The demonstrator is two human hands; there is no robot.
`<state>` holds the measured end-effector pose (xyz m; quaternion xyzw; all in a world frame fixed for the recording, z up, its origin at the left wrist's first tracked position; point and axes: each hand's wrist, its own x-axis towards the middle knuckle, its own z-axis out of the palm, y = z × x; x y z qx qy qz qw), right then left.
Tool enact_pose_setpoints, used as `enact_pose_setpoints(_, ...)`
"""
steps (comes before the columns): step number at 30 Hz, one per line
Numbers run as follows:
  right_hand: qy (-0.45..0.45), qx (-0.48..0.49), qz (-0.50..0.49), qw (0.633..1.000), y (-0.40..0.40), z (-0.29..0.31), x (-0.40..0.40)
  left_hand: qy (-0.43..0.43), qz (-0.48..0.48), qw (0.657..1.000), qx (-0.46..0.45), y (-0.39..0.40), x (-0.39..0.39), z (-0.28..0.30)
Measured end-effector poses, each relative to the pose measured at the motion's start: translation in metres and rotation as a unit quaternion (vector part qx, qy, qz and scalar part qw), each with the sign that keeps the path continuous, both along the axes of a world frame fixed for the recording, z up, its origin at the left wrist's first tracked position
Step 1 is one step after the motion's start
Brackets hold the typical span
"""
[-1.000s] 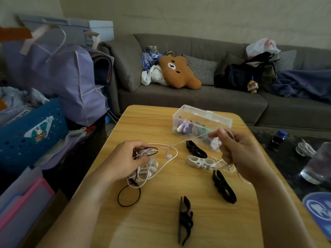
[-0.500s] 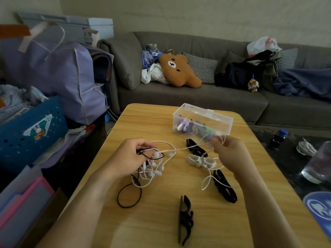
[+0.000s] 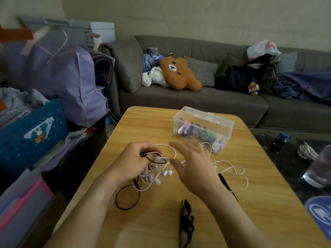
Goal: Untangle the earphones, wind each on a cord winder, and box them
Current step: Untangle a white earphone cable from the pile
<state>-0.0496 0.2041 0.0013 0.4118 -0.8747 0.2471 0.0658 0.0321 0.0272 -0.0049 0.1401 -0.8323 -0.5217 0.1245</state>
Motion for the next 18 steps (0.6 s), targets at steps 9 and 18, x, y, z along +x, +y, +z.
enact_pose_setpoints(9, -0.240, -0.298, -0.077, 0.921, 0.001, 0.003, -0.011, -0.018, -0.010, 1.000, -0.019, -0.006, -0.001, 0.000)
enact_pose_setpoints(18, -0.175, -0.160, -0.088, 0.967, 0.031, 0.006, -0.040, 0.073, 0.150, 0.985, 0.040, -0.016, -0.029, 0.016)
